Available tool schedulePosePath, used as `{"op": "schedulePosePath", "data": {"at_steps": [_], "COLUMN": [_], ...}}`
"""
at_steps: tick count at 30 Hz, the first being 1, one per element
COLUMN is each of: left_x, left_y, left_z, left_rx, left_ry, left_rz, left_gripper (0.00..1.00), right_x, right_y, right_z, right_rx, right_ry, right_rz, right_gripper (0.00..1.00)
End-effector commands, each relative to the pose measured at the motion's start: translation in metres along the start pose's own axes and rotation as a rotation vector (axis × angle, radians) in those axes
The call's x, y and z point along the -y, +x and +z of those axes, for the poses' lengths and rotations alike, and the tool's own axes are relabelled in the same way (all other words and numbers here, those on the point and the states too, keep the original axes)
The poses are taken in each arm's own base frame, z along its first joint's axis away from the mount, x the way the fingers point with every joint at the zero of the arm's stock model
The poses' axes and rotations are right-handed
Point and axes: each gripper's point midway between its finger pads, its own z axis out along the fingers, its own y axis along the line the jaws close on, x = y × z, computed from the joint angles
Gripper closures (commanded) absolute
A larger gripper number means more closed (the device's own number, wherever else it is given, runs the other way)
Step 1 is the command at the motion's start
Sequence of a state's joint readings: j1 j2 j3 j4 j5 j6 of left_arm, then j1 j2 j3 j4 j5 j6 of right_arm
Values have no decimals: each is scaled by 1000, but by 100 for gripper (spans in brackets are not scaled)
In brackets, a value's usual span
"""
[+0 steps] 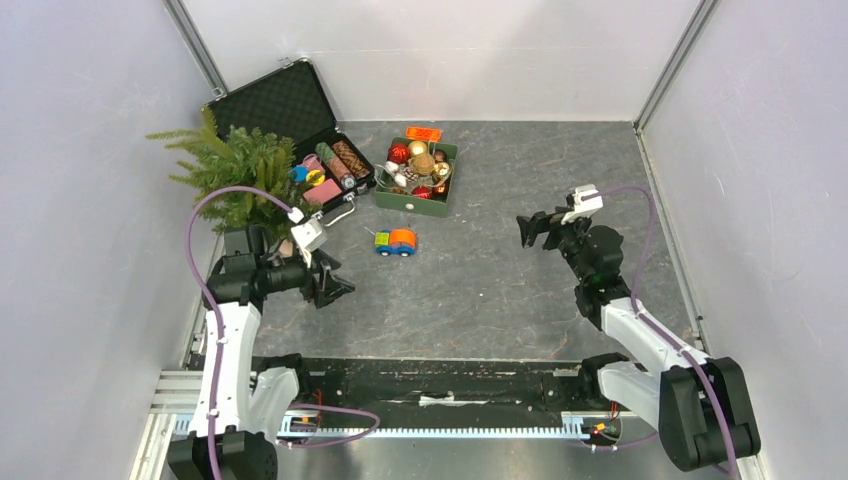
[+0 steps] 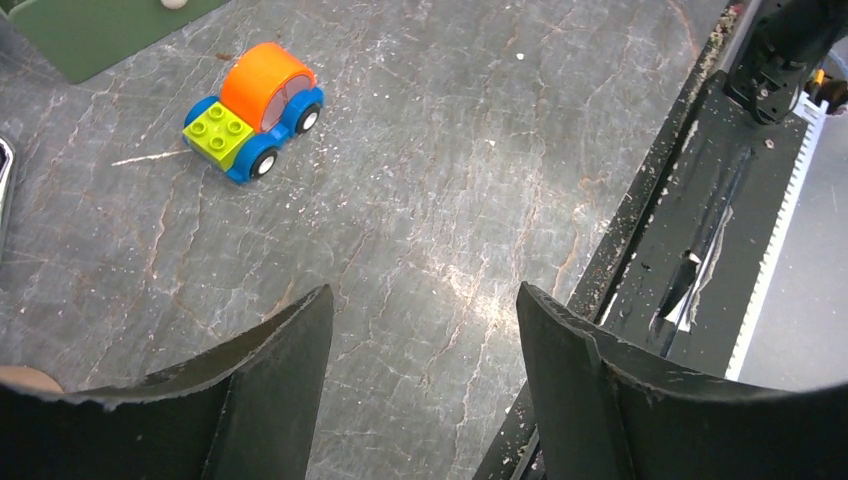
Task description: Decorate the small christmas tree
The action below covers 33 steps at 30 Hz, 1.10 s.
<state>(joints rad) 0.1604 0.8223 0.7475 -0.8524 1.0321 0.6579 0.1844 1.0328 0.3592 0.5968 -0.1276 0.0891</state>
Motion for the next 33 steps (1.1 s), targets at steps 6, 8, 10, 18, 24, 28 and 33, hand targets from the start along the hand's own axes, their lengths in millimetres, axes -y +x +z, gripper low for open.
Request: {"op": "schedulePosePath", "data": {"at_steps": [6, 8, 10, 18, 24, 28, 33], "left_x": [2, 5, 9, 38, 44, 42, 16], "left_y": [-41, -46, -49, -91, -144, -173, -188], "left_z": [-9, -9, -10, -18, -5, 15, 55], "left_rx": [45, 50, 38, 46, 62, 26, -15], "left_ry": [16, 28, 38, 121, 36, -3, -109], "left_rz": [92, 95, 138, 188, 240, 235, 221], "left_gripper": [26, 26, 26, 27, 29, 31, 33], "right_x": [-44, -50, -55, -67, -75, -77, -87], "right_y": [-20, -22, -22, -34, -29, -22, 3], "right_z": [14, 17, 20, 36, 75, 118, 174], "right_rx": [2, 1, -2, -15, -123, -181, -272], "right_ry": [-135, -151, -169, -179, -37, 88, 176], "right_rz": [36, 39, 50, 178, 151, 131, 65], "right_gripper": [2, 2, 2, 2, 1, 9, 13]}}
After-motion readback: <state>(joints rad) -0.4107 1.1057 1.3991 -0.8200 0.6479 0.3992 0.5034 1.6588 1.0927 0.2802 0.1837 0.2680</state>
